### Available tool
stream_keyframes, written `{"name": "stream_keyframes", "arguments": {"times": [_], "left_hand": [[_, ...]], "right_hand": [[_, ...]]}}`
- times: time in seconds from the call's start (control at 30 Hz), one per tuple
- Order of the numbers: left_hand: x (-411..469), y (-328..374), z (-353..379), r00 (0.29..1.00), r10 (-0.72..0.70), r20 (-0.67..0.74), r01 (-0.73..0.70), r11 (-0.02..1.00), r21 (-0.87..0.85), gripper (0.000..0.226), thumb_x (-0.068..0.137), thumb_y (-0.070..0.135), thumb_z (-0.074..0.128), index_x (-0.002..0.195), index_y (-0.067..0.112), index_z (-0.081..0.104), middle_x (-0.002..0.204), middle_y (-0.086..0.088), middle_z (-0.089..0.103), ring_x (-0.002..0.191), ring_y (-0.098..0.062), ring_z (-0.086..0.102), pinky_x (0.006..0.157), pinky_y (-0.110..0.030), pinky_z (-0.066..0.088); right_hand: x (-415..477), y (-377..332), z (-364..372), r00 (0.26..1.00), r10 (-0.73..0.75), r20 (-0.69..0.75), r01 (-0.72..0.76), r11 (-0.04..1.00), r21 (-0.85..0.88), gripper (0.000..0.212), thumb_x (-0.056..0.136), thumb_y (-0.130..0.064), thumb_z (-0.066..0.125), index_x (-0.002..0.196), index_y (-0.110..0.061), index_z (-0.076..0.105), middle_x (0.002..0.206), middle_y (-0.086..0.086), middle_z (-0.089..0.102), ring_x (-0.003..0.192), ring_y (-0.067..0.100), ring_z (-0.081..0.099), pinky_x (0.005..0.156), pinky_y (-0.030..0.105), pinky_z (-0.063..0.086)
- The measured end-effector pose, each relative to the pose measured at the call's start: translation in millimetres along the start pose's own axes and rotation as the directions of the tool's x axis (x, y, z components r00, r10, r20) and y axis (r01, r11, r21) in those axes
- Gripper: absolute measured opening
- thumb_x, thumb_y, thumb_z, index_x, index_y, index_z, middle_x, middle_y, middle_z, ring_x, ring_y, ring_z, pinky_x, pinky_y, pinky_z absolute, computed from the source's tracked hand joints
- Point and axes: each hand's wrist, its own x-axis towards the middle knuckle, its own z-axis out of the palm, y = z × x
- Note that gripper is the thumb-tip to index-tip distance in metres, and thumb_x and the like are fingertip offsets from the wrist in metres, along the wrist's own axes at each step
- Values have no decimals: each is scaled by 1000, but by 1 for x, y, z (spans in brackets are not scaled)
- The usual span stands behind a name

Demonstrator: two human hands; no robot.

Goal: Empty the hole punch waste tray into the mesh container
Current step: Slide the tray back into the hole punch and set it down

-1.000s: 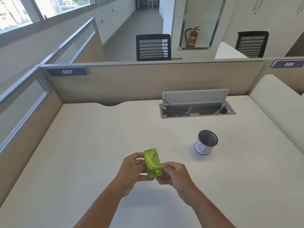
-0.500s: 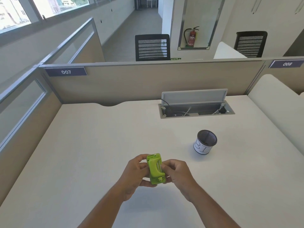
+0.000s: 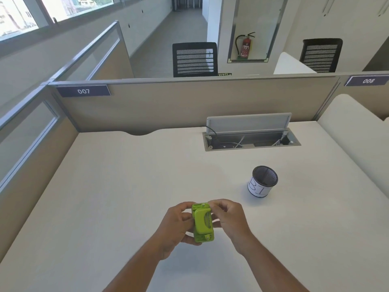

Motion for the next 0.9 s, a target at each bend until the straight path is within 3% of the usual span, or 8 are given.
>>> {"name": "stream_keyframes", "arguments": {"times": [0.1, 0.23, 0.37, 0.53, 0.6, 0.7, 0.8, 0.9], "left_hand": [[6, -4, 2, 997, -3, -78, 3, 1000, 1, 31, 101, 2, 67, 125, 20, 74, 105, -22, 85, 90, -42, 84, 79, -58, 71], [15, -8, 1, 990, -3, -143, 2, 1000, -3, 33, 98, -1, 66, 123, 19, 74, 101, -21, 86, 87, -39, 85, 81, -59, 71], [21, -16, 1, 991, -7, -134, 11, 1000, 27, 40, 92, -1, 64, 123, 22, 73, 102, -18, 87, 84, -35, 84, 78, -54, 72], [32, -29, 0, 993, -18, -118, 33, 991, 131, 41, 94, 0, 62, 125, 23, 76, 100, -12, 87, 95, -31, 84, 83, -43, 69], [40, -32, -6, 981, 69, -180, 18, 897, 442, 33, 102, 11, 65, 131, 23, 76, 111, -3, 84, 103, -23, 78, 94, -36, 61], [53, -36, -21, 962, 208, -177, 15, 609, 793, 49, 107, 32, 66, 154, 18, 58, 158, -2, 60, 146, -21, 54, 122, -32, 41], [61, -38, -35, 963, 215, -164, 86, 329, 940, 69, 108, 44, 59, 168, 18, 35, 177, -5, 33, 166, -28, 23, 133, -40, 28], [66, -44, -46, 970, 174, -170, 130, 218, 967, 84, 107, 52, 58, 172, 15, 20, 184, -11, 14, 170, -34, 7, 136, -46, 18]], "right_hand": [[-2, 4, 8, 976, -98, -196, 67, 985, -157, 10, 90, -27, 75, 82, -20, 78, 80, -2, 80, 72, 19, 74, 69, 37, 62], [-9, 10, 18, 981, -144, -131, 94, 939, -330, 28, 78, -46, 82, 81, -21, 72, 74, 2, 75, 66, 11, 65, 58, 14, 48], [-11, 19, 25, 996, -65, -58, 34, 908, -418, 45, 62, -58, 81, 77, -19, 66, 73, 0, 71, 61, 8, 58, 55, 19, 44], [-4, 27, 22, 994, 41, -98, -78, 911, -405, 44, 55, -52, 80, 77, -17, 67, 72, -4, 72, 61, 9, 61, 56, 26, 48], [2, 29, 18, 987, 53, -154, -112, 906, -407, 43, 56, -49, 80, 77, -13, 67, 75, 0, 74, 64, 14, 63, 58, 32, 51], [18, 31, 8, 969, 64, -238, -162, 894, -418, 40, 60, -47, 80, 76, -13, 66, 76, 1, 72, 71, 21, 67, 62, 36, 54], [35, 31, -1, 955, 69, -287, -193, 883, -429, 36, 63, -45, 78, 75, -13, 65, 78, 3, 72, 76, 24, 69, 66, 38, 55], [48, 33, -2, 952, 59, -301, -194, 876, -441, 35, 63, -45, 76, 75, -14, 64, 78, 3, 71, 74, 21, 66, 59, 33, 49]]}}
